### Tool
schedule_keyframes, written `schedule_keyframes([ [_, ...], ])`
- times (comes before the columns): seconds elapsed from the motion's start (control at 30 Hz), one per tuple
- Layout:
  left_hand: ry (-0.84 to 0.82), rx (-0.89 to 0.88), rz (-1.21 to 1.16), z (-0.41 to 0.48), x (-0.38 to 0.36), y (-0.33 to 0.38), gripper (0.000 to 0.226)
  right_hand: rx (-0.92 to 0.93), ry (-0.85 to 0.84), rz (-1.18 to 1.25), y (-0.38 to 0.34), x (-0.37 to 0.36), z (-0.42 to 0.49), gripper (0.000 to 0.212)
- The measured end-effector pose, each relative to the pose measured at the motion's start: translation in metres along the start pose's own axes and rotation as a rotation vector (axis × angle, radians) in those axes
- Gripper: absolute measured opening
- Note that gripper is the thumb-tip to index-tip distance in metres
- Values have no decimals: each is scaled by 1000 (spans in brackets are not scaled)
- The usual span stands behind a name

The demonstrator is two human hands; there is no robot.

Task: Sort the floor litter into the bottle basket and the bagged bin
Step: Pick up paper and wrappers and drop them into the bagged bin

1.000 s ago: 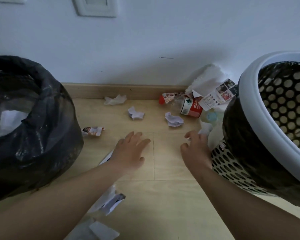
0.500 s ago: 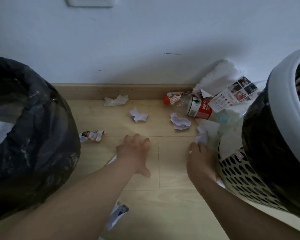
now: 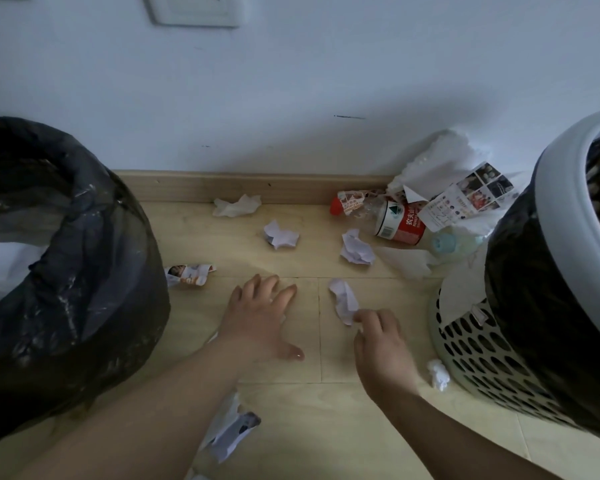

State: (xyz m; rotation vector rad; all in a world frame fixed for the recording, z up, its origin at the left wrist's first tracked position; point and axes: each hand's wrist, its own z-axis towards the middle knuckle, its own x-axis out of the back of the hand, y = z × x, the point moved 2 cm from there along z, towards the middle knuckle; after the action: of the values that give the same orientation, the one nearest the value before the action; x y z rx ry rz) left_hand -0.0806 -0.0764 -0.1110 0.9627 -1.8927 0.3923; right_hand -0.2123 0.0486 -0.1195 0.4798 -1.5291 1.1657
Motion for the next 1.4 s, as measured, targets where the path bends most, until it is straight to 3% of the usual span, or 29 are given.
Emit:
schedule_keyframes([
  [0.1, 5, -1, -14, 1, -1, -2, 104, -137, 18, 72, -4, 9, 13, 27],
  [0.23, 8, 5, -25, 2, -2, -1, 105, -194, -173, 12, -16, 4, 28, 48],
  [0.37, 15, 3, -30, 2, -3, -3, 104, -139, -335, -136, -18, -15, 24, 35],
  [0.47, 20, -1, -19, 3, -3, -5, 105, -39, -244, -112, -20, -18, 18, 15],
  [0.53, 19, -3, -15, 4, -4, -5, 105, -10, -239, -136, -18, -20, 17, 16],
  [0.63, 20, -8, -16, 3, -4, -5, 104, -248, -315, 94, -14, -9, 26, 15],
  [0.73, 24, -16, -23, 5, -5, -6, 105, -424, -205, 375, -16, 8, 59, 33],
  [0.8, 18, -18, -46, 5, -6, -7, 105, -319, -59, 327, -21, 17, 84, 46],
  [0.87, 14, -20, -52, 5, -6, -7, 105, -262, -39, 219, -20, 17, 98, 48],
  [1.0, 20, -20, -40, 5, -7, -8, 104, -239, -320, -43, -11, -5, 90, 54],
  [1.13, 56, -29, -25, 7, -4, -6, 90, -160, -411, -141, -13, -12, 70, 51],
  [1.27, 255, 24, -138, 14, 9, -11, 56, -135, -436, -198, -13, -13, 63, 47],
  [1.4, 477, 39, -141, 39, 26, -10, 69, -75, -467, -216, -13, -14, 58, 45],
])
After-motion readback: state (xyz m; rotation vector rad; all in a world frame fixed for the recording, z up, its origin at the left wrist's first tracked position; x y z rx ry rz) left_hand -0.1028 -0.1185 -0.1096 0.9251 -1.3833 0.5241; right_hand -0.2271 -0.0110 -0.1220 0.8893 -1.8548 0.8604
